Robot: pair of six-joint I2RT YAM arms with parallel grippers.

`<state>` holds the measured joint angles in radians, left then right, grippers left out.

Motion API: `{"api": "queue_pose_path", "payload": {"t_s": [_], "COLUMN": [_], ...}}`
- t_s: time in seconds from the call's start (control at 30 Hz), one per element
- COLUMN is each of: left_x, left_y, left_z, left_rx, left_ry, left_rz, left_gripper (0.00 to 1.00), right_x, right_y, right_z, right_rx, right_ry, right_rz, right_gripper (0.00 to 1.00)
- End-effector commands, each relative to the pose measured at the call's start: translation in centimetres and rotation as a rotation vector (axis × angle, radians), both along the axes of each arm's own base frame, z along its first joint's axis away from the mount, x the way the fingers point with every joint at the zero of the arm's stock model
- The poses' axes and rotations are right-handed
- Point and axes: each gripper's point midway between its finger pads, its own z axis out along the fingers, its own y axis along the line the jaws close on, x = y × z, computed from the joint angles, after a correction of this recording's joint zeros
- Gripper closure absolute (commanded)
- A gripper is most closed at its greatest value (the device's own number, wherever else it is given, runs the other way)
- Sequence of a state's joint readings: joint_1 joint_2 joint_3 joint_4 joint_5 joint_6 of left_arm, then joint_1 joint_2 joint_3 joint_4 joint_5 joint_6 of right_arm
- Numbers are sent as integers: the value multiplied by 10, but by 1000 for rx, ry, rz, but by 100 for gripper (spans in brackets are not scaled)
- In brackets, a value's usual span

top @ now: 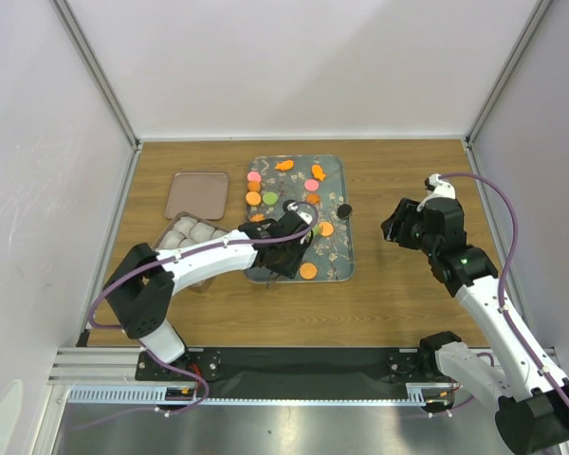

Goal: Pack the cookies

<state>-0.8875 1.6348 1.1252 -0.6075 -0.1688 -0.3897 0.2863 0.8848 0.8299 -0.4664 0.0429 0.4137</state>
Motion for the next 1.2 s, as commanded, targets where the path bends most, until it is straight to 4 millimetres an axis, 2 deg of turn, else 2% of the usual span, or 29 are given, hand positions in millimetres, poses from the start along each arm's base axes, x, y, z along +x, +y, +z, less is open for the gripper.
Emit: {"api": "queue_pose_path", "payload": {"t_s": [0.0,0.4,0.7,0.93,1.17], "left_x": [16,12,17,26,24], "left_y": [-10,-4,-7,-8,-6], "left_z": [15,4,6,11,39], "left_rx": [-47,-15,-40,-50,-85], "left_ry": [-32,-2,5,-2,-36], "left_rz": [-8,-20,-23,-21,-25], "left_gripper": [51,51,53,58,59], "right_x": [1,0,0,0,1], "right_y": [0,0,-2,-3,-5], "right_z": [7,7,6,6,7], "right_rx": [8,18,21,22,23], "right_ry": [-32,-34,-34,-37,-41], "right_rz": [10,13,5,2,-4], "right_gripper": [43,43,43,43,43]}}
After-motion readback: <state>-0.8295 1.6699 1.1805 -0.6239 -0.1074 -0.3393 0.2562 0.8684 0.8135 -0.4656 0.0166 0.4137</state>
